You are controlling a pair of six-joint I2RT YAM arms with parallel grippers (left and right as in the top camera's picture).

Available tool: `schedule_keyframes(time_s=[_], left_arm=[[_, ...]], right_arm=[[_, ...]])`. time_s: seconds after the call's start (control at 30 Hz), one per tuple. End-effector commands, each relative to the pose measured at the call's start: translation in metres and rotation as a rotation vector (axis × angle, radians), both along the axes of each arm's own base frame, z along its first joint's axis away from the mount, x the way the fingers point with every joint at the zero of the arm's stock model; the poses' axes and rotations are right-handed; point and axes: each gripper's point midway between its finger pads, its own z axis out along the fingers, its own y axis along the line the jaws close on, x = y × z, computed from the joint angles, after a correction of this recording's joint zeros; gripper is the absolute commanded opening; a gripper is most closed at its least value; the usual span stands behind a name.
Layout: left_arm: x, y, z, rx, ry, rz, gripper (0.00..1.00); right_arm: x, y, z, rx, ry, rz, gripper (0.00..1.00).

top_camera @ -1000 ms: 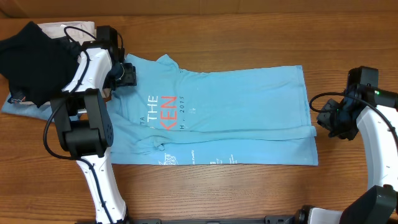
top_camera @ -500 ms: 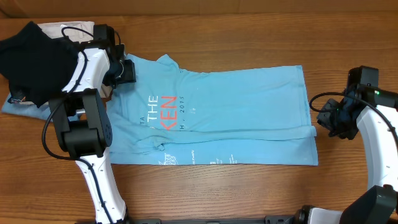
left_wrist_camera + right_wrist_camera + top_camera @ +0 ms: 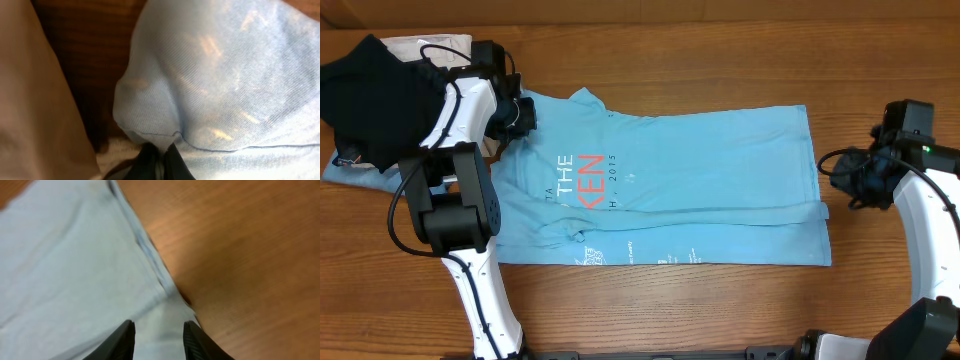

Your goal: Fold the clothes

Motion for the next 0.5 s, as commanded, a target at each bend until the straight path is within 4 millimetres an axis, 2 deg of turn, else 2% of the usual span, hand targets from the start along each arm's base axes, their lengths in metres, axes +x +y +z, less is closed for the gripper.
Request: schedule_keyframes(time_s=[0.0,0.13,0.2,0.27,0.3,0.47], left_arm=[[-0.008,-0.002,-0.008,-0.027,0.043,0.009,0.04],[-0.013,-0.007,-0.008,-0.049,0.068,0.012,0.04],[-0.014,-0.009,-0.008,-0.062,0.071,0.012,0.04],[-0.015,-0.009,-0.008,-0.064,0.077,0.026,0.04],[-0.016,-0.009,-0.008,-0.068,0.082,0.036,0.04],[-0.021,-0.014,-0.008,-0.094,0.103,0.045,0.04]], right_arm=[[0.024,0.014,0.000,0.062,-0.072,0.140,0.36],[0.045,0.026,-0.021,0.133,-0.089,0.207,0.36],[0.059,0.032,-0.033,0.142,-0.094,0.252,0.42],[0.081,0.035,-0.042,0.117,-0.128,0.289,0.48],[0.091,0.034,-0.044,0.098,-0.147,0.296,0.48],[0.147,0.030,-0.041,-0.001,-0.311,0.318,0.61]])
